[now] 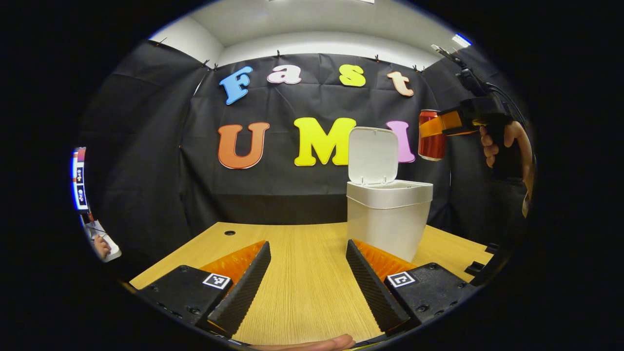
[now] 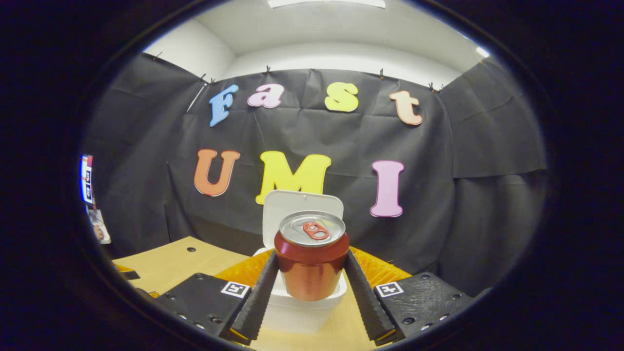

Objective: Press the lid of the desktop garbage bin to open it, pick up the crumpled paper on the desktop and throw it into the bin, then pick up the pop can on the desktop and drop it into the bin, and finally close the garbage bin lid.

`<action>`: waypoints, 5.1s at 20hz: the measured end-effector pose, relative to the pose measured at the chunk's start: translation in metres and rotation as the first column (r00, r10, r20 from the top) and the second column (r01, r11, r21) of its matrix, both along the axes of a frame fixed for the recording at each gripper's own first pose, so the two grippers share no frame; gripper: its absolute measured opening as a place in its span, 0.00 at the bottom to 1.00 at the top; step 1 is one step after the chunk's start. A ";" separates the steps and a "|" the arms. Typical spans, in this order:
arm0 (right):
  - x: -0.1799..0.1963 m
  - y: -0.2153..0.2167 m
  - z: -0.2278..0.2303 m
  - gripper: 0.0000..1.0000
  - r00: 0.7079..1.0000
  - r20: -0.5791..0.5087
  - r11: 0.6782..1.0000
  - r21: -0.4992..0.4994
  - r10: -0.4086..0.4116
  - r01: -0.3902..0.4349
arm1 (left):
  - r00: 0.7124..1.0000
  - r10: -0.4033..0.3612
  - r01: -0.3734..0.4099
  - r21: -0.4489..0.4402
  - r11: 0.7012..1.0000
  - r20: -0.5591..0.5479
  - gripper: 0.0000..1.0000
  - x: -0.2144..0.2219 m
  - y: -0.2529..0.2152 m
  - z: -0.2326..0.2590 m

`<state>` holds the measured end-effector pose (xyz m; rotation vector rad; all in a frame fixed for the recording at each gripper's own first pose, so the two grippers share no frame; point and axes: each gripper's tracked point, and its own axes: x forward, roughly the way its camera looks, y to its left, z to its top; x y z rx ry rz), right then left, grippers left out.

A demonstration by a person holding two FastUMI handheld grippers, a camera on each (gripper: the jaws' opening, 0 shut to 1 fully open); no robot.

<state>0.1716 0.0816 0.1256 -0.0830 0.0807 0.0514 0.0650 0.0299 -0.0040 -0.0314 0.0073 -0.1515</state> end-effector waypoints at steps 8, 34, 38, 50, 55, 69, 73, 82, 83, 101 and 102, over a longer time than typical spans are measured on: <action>0.070 0.024 -0.020 0.78 0.995 -0.091 0.998 0.049 0.049 -0.045 | 1.000 0.010 -0.010 -0.011 1.000 -0.028 1.00 0.011 0.007 -0.010; 0.158 0.050 0.056 0.85 1.000 0.024 0.990 0.140 -0.002 -0.001 | 0.994 0.067 -0.068 -0.009 0.998 -0.085 1.00 0.019 0.021 -0.027; 0.189 0.049 0.081 0.89 0.996 0.092 0.994 0.106 -0.005 -0.004 | 0.996 0.032 -0.032 0.003 0.999 -0.079 1.00 0.017 0.010 -0.027; 0.214 0.033 0.053 0.89 0.997 -0.063 0.992 0.109 -0.049 0.056 | 0.994 0.057 -0.060 -0.022 0.998 -0.089 1.00 0.017 0.025 -0.028; 0.191 0.030 0.040 0.92 0.993 -0.114 0.991 0.125 -0.033 0.047 | 0.998 0.033 -0.033 0.000 0.999 -0.053 1.00 0.010 0.014 -0.020; 0.135 0.036 -0.088 0.89 0.897 -0.439 0.998 0.047 0.049 -0.032 | 0.998 0.000 0.001 0.005 1.000 -0.063 1.00 0.008 -0.007 -0.026; 0.125 0.038 -0.103 0.90 0.888 -0.458 1.000 0.011 0.024 -0.022 | 0.998 -0.002 0.004 0.024 1.000 -0.055 1.00 0.005 -0.008 -0.025; 0.091 0.036 -0.113 0.95 0.899 -0.433 0.997 0.071 0.057 -0.029 | 0.997 0.024 -0.023 0.013 1.000 -0.074 1.00 0.008 -0.001 -0.028; 0.087 0.036 -0.112 0.95 0.902 -0.428 0.997 0.077 0.061 -0.031 | 0.997 0.029 -0.028 0.011 1.000 -0.074 1.00 0.007 -0.002 -0.027; 0.059 0.032 -0.116 0.96 0.951 -0.305 0.996 0.088 0.046 -0.019 | 0.995 0.056 -0.065 -0.110 0.992 -0.085 0.97 0.015 -0.037 -0.019; 0.054 0.032 -0.117 0.96 0.955 -0.292 0.997 0.079 0.042 -0.020 | 0.995 0.049 -0.057 -0.100 0.993 -0.089 0.97 0.016 -0.043 -0.021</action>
